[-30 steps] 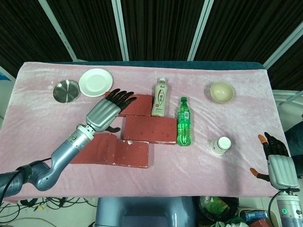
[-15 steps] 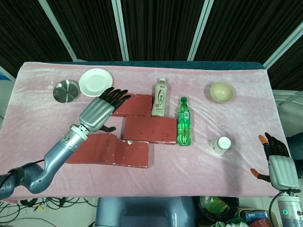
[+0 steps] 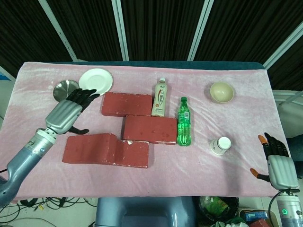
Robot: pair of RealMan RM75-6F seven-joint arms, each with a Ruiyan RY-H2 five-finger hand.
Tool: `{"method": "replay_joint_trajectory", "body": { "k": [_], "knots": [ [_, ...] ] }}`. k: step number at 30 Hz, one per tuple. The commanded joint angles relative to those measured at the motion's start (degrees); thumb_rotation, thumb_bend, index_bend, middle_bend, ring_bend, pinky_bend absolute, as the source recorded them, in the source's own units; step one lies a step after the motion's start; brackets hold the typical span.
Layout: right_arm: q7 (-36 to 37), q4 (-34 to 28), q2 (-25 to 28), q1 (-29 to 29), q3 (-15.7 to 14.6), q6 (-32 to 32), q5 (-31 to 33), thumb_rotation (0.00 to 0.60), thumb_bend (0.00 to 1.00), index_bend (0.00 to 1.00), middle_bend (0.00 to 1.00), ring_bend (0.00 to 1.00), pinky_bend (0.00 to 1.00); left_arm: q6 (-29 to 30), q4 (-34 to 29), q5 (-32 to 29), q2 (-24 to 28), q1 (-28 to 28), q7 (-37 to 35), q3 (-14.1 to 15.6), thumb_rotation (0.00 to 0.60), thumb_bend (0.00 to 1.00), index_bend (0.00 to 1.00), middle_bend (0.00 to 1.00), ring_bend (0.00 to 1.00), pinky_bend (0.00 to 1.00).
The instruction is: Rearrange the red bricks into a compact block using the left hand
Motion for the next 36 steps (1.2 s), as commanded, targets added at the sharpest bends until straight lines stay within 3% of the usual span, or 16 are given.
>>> {"method": "replay_joint_trajectory", "body": {
  "k": [1,5,14,23,36],
  "knots": [
    [-0.1,0.0,-0.06,-0.01,-0.08,0.0,-0.08,0.6,0.04,0.0,0.0,0.0,0.08,-1.83,-1.3,5.59,6.29,4.85,-8.51,4.54,0.6,0.04,0.0,0.0,0.0,0.0],
    [-0.16,-0.01,-0.08,-0.1,-0.03,0.2,-0.03,0.6,0.04,0.0,0.0,0.0,0.08,-1.86,1.29,10.7,7.68,8.02,-12.62,8.31,0.6,0.04,0.0,0.0,0.0,0.0],
    [-0.26,-0.01,-0.12,-0.24,-0.11,0.47,-0.24,0.6,0.04,0.0,0.0,0.0,0.08,0.43,10.29,16.84,1.69,13.42,-16.17,13.78,0.6,0.0,0.0,0.0,0.0,0.0],
    [-0.35,0.0,-0.09,-0.22,-0.19,0.45,-0.43,0.6,0.04,0.0,0.0,0.0,0.08,-1.1,15.41,18.72,-4.07,13.36,-18.51,14.92,0.6,0.0,0.0,0.0,0.0,0.0],
    [-0.18,0.0,0.14,-0.09,-0.12,0.01,-0.14,0.6,0.04,0.0,0.0,0.0,0.08,0.01,16.51,19.09,-8.5,12.31,-16.9,13.31,0.6,0.0,0.0,0.0,0.0,0.0]
  ]
}}
